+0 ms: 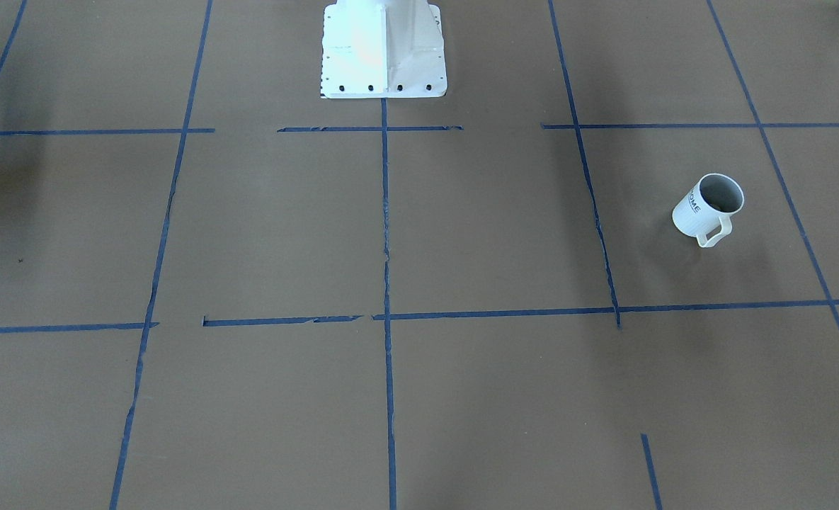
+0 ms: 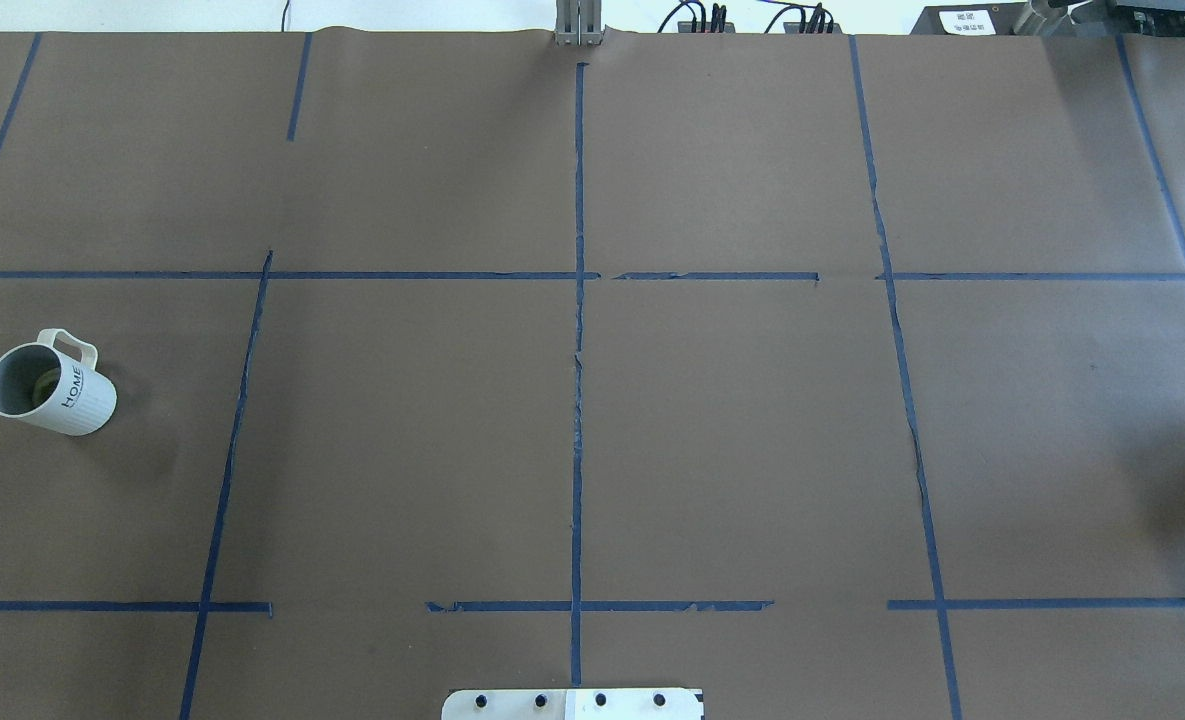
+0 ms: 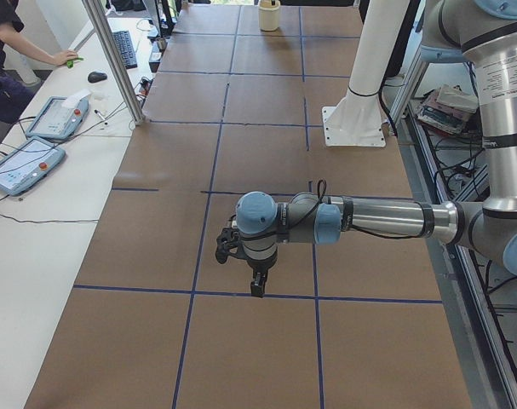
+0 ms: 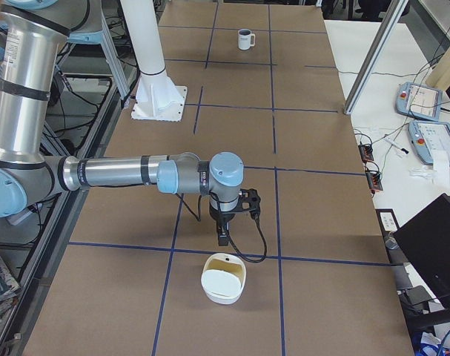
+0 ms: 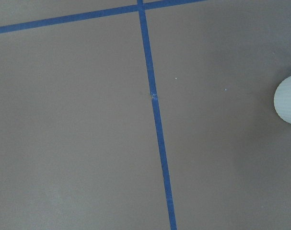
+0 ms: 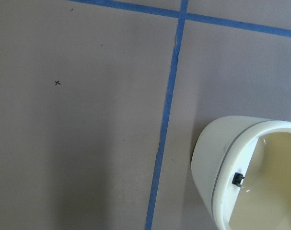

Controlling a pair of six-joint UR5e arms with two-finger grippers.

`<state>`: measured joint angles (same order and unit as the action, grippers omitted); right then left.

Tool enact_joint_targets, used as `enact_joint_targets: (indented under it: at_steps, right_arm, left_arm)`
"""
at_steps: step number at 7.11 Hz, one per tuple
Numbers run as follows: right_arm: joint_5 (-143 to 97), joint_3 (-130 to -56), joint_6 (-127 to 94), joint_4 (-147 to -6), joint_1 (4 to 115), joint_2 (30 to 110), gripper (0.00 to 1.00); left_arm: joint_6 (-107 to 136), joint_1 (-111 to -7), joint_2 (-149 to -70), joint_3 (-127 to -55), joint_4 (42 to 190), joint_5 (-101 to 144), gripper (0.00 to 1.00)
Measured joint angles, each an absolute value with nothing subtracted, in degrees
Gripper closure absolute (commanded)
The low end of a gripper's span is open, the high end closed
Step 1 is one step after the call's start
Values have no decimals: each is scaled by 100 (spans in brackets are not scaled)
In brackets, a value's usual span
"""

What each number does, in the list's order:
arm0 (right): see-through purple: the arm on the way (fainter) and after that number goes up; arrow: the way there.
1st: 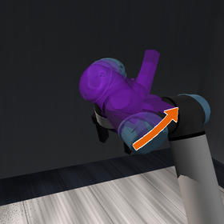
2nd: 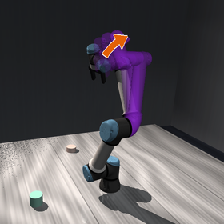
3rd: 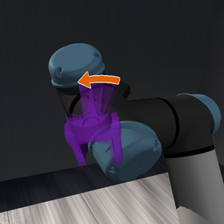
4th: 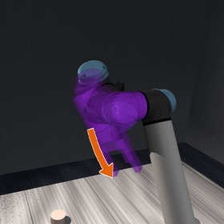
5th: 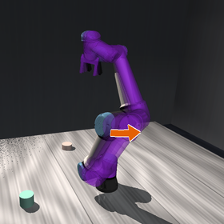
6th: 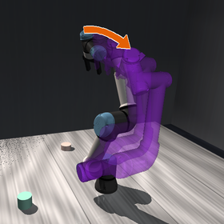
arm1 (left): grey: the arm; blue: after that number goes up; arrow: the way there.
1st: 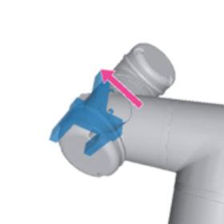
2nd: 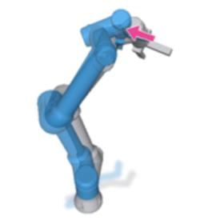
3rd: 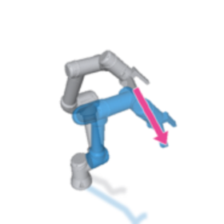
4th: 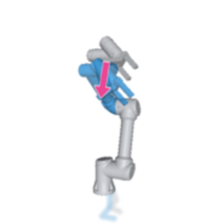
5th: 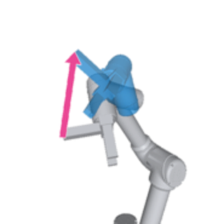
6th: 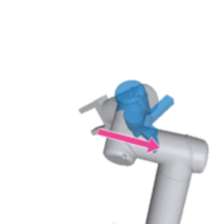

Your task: Left arm hands cup to right arm to dump lemon

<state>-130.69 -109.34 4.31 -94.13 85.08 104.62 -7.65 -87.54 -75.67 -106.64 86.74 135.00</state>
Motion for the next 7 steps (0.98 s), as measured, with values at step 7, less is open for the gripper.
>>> enact_joint_targets:
  at_steps: [7]
  right_arm:
    - [-13069, -10982, 420, -9410, 8506, 10441, 0]
  left_arm:
    - [-710, -8753, -8083, -10628, 8708, 13535, 0]
